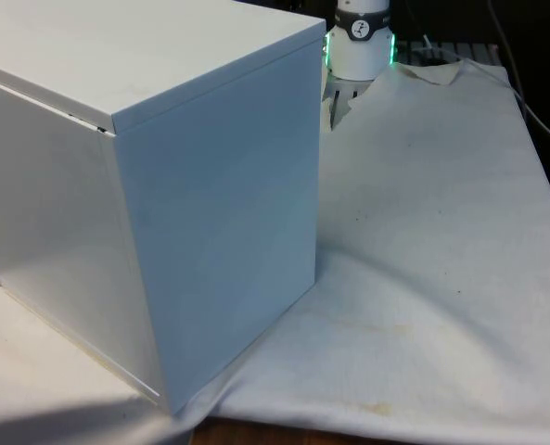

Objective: Open the drawer, then close it.

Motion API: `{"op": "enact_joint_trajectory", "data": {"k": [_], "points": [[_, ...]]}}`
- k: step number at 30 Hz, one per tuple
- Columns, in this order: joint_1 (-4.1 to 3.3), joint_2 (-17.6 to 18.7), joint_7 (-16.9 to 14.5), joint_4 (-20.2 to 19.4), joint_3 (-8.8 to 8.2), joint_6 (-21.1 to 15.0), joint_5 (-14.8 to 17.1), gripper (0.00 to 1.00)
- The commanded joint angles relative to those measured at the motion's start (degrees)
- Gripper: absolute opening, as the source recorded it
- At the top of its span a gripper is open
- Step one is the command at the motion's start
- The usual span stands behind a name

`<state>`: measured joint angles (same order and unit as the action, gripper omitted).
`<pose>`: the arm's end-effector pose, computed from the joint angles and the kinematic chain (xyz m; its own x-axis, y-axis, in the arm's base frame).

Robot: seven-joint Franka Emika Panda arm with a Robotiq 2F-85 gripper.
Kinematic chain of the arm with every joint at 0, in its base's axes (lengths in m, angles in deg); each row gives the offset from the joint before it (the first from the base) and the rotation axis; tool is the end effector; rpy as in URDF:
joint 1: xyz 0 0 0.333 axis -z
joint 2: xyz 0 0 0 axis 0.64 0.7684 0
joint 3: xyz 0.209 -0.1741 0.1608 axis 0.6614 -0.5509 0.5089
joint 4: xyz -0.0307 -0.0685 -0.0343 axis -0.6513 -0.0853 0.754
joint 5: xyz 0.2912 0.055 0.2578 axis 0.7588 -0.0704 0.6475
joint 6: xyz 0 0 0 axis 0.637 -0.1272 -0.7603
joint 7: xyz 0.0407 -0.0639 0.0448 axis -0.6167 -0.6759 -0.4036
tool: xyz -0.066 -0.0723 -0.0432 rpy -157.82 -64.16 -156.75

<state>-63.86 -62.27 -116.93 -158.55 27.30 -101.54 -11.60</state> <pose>0.5403 -0.0875 0.4215 0.5297 0.8479 -0.0231 0.7669 -0.4671 0.4402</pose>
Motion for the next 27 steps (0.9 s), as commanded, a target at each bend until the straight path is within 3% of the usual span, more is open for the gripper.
{"op": "enact_joint_trajectory", "data": {"k": [1, 3, 4, 6, 10, 11, 12, 16, 19, 20, 27], "points": [[0.34, 0.5, 1.1, 0.1, -0.11, -1.3, -1.7, 1.00], [0.00, 0.1, 0.4, -0.2, -0.06, -0.3, -0.6, 1.00], [0.34, 0.6, 1.5, -0.1, -0.23, -1.7, -2.2, 1.00], [0.29, 0.8, 1.9, -0.2, -0.40, -2.3, -2.8, 1.00], [0.29, 1.4, 2.0, -0.3, -0.69, -3.4, -2.9, 1.00], [0.00, 1.1, 1.1, -0.3, -0.52, -2.3, -1.5, 1.00], [0.34, 1.5, 2.0, -0.3, -0.74, -3.7, -2.9, 1.00], [0.34, 2.1, 1.7, -0.4, -1.26, -4.8, -2.7, 1.00], [0.00, 2.0, 1.0, -0.5, -1.38, -4.0, -1.5, 1.00], [0.29, 2.2, 1.4, -0.5, -1.55, -5.0, -2.3, 1.00], [0.00, 2.3, 0.9, -0.5, -2.18, -4.4, -1.5, 1.00]]}}
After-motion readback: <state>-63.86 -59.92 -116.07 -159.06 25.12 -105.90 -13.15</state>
